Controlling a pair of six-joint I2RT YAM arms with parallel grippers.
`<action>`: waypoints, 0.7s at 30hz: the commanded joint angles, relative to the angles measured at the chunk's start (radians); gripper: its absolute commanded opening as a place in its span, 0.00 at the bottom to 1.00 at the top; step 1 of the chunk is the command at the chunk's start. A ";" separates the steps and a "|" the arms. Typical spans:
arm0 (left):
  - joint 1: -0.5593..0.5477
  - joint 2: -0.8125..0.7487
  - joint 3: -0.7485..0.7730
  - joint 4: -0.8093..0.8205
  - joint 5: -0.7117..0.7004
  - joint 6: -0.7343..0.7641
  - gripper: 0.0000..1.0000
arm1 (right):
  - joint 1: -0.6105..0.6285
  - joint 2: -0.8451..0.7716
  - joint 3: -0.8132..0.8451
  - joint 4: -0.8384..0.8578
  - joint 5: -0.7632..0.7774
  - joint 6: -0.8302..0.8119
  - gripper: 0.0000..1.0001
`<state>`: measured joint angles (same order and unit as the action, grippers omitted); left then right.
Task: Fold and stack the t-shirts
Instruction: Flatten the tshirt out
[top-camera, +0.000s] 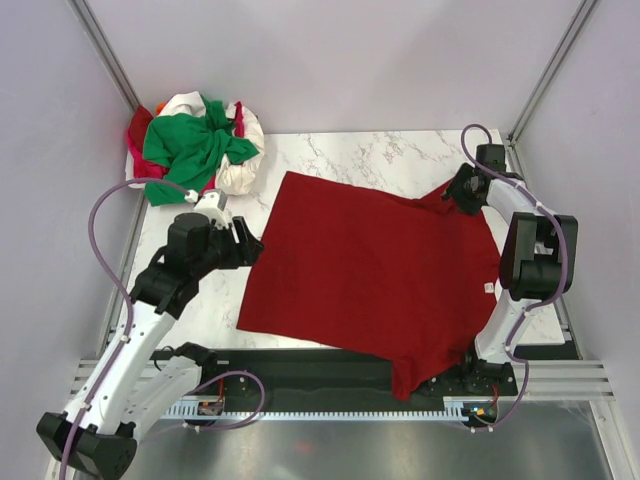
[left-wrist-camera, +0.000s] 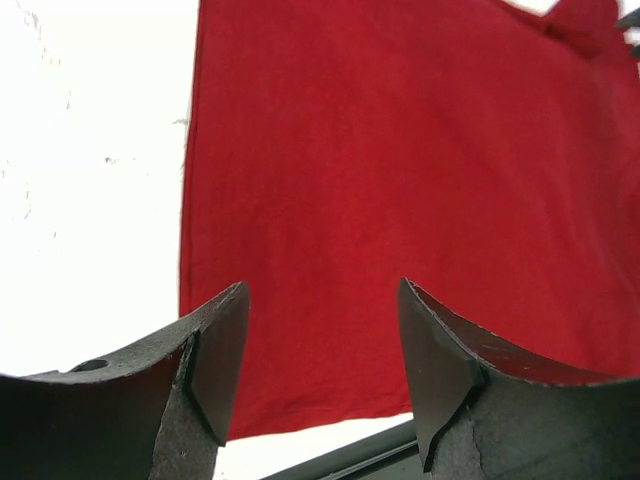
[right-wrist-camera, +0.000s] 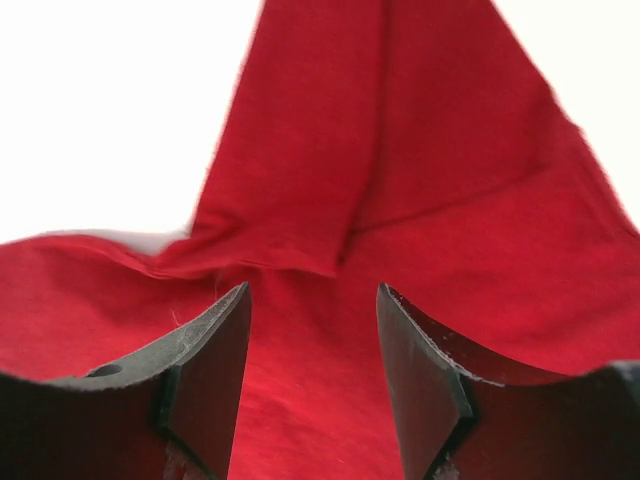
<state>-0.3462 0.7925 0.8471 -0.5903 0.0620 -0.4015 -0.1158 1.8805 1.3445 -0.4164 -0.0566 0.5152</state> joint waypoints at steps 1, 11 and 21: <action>0.003 0.043 -0.010 -0.009 -0.036 0.059 0.68 | 0.002 0.018 -0.018 0.093 -0.038 0.034 0.60; 0.003 0.040 -0.011 -0.009 -0.039 0.061 0.66 | 0.002 0.094 -0.001 0.125 -0.045 0.042 0.51; 0.003 0.047 -0.011 -0.011 -0.031 0.059 0.65 | 0.005 0.126 0.064 0.136 -0.094 0.020 0.00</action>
<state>-0.3462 0.8478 0.8326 -0.6048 0.0353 -0.3767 -0.1131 1.9862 1.3502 -0.3111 -0.1116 0.5385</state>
